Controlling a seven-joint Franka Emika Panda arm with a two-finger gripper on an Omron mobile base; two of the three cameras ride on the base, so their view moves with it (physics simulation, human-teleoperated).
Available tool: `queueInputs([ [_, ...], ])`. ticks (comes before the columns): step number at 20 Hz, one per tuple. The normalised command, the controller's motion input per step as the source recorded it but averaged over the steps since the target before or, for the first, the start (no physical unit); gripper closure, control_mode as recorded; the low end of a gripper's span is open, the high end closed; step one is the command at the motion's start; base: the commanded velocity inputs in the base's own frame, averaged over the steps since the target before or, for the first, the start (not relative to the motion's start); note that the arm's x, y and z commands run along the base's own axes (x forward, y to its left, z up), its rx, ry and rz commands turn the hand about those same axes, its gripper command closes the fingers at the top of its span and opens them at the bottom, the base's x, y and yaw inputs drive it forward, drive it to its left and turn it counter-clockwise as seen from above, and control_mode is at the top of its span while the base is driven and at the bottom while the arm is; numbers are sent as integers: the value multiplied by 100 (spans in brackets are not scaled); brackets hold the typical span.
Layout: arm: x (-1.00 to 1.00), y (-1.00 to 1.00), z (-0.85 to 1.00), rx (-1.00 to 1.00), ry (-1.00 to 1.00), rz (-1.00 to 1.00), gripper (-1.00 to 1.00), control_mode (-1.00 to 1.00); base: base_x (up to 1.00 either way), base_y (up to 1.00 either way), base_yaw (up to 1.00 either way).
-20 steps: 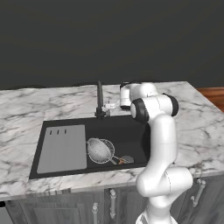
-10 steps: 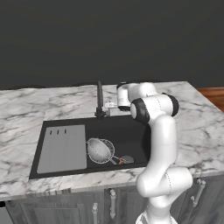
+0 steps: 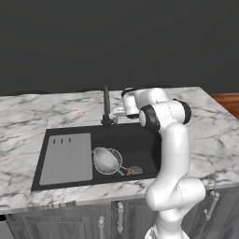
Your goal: Pick the strainer and strainer and place them in the sink. Then turn on the water.
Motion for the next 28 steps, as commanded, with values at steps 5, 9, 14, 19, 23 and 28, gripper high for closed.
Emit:
queueInputs([
  [5,0,-74,-21,1,7,-5,100,-100,0,0,0],
  [9,-1,-72,-27,2,6,-5,100,-100,0,0,0],
  [14,-4,-71,-31,2,7,-6,100,-100,0,0,0],
  [19,-8,-75,-33,4,7,-7,100,-100,0,0,0],
  [23,-17,-84,-37,7,6,-9,100,-100,0,0,0],
  [28,-24,-89,-41,8,5,-9,100,-100,0,0,0],
])
